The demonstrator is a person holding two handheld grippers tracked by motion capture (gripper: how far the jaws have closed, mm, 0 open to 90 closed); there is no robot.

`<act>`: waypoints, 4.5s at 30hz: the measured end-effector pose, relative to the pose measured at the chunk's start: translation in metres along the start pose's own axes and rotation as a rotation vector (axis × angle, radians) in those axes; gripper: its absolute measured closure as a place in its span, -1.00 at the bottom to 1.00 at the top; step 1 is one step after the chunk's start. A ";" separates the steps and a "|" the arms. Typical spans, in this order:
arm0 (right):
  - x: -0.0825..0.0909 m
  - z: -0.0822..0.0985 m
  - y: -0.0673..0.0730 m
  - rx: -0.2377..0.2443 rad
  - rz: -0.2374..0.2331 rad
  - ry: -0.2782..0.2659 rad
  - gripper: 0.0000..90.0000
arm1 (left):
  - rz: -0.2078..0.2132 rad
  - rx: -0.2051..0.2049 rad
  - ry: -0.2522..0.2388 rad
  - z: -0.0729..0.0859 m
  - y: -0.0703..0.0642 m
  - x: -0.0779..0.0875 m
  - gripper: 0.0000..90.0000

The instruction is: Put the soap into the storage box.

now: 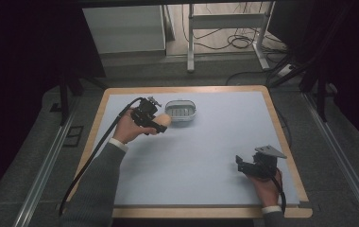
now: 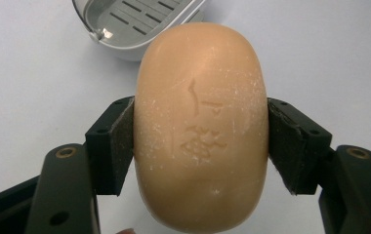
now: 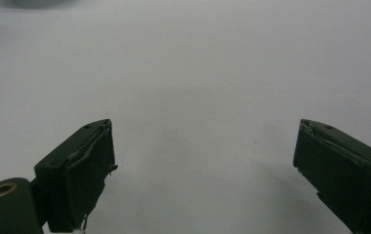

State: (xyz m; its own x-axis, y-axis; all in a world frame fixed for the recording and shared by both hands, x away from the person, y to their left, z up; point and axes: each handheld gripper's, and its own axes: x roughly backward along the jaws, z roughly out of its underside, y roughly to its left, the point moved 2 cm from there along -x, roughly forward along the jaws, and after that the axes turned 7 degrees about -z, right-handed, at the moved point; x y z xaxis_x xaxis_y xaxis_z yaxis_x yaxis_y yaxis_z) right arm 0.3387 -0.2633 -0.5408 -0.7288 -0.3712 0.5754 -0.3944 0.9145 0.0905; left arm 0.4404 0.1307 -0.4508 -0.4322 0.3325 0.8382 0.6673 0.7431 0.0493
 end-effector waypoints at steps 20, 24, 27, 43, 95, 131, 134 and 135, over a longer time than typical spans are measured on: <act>0.000 0.000 0.000 -0.002 -0.004 0.003 -0.82 | 0.017 -0.034 0.004 -0.027 -0.005 -0.011 -0.28; -0.001 0.000 0.000 -0.004 -0.001 0.010 -0.82 | 0.022 -0.036 -0.003 -0.035 -0.006 -0.011 -0.28; -0.001 0.000 0.000 -0.003 -0.001 0.009 -0.81 | 0.016 -0.044 -0.002 -0.041 -0.007 -0.012 -0.28; -0.001 0.000 0.000 -0.002 -0.002 0.007 -0.81 | 0.019 -0.074 0.020 -0.063 -0.006 -0.031 -0.28; 0.000 0.000 0.000 0.007 -0.007 0.000 -0.81 | 0.034 -0.059 0.038 -0.095 0.014 -0.090 -0.29; -0.001 0.000 0.000 0.004 -0.006 0.005 -0.82 | 0.041 -0.066 -0.103 -0.018 -0.007 -0.021 -0.48; -0.001 0.000 0.001 0.004 -0.003 0.007 -0.82 | 0.047 -0.071 -0.111 0.001 -0.012 -0.013 -0.51; -0.001 0.000 0.001 0.004 -0.001 0.007 -0.81 | 0.046 -0.070 -0.113 0.005 -0.013 -0.012 -0.52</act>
State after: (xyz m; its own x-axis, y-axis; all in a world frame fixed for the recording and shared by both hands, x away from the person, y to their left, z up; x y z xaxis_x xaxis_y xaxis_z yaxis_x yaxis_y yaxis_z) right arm 0.3390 -0.2623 -0.5412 -0.7245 -0.3708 0.5811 -0.3970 0.9136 0.0879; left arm 0.4335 0.1201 -0.4640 -0.4630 0.4313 0.7743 0.7272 0.6844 0.0536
